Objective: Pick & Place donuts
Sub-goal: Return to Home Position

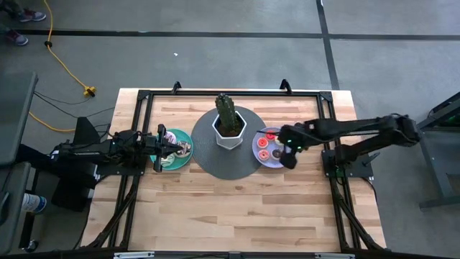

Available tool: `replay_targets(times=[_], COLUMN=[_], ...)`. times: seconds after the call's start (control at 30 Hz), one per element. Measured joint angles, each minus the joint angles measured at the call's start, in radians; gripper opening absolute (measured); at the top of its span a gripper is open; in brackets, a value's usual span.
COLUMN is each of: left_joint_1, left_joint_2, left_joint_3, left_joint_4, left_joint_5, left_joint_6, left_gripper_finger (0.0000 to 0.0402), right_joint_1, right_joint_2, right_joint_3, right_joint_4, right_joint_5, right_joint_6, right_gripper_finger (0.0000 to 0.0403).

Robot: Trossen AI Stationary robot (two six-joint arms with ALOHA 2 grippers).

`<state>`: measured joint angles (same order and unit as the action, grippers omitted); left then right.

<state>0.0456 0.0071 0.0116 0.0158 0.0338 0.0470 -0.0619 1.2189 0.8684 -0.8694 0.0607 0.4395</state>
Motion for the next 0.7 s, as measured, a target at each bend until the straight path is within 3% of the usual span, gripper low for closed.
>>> replay_targets(times=[0.17, 0.43, 0.57, 0.7], left_joint_1=[0.000, 0.000, 0.000, 0.000], left_joint_2=[0.000, 0.000, 0.000, 0.000], left_joint_3=[0.000, 0.000, 0.000, 0.000], left_joint_4=[0.000, 0.000, 0.000, 0.000], left_joint_5=[0.000, 0.000, 0.000, 0.000], left_joint_6=[0.000, 0.000, 0.000, 0.000], left_gripper_finger=[0.0001, 0.0001, 0.0001, 0.0001], right_joint_1=[0.021, 0.070, 0.093, 0.123], right_joint_2=[-0.162, -0.383, -0.498, -0.637], right_joint_3=[0.000, -0.001, -0.083, -0.233], right_joint_4=[-0.110, -0.219, -0.175, -0.039], right_joint_5=[0.041, 0.120, 0.125, 0.028], right_joint_6=[-0.082, -0.082, -0.054, 0.010], right_gripper_finger=[0.0301, 0.0248, 0.0202, 0.0144])
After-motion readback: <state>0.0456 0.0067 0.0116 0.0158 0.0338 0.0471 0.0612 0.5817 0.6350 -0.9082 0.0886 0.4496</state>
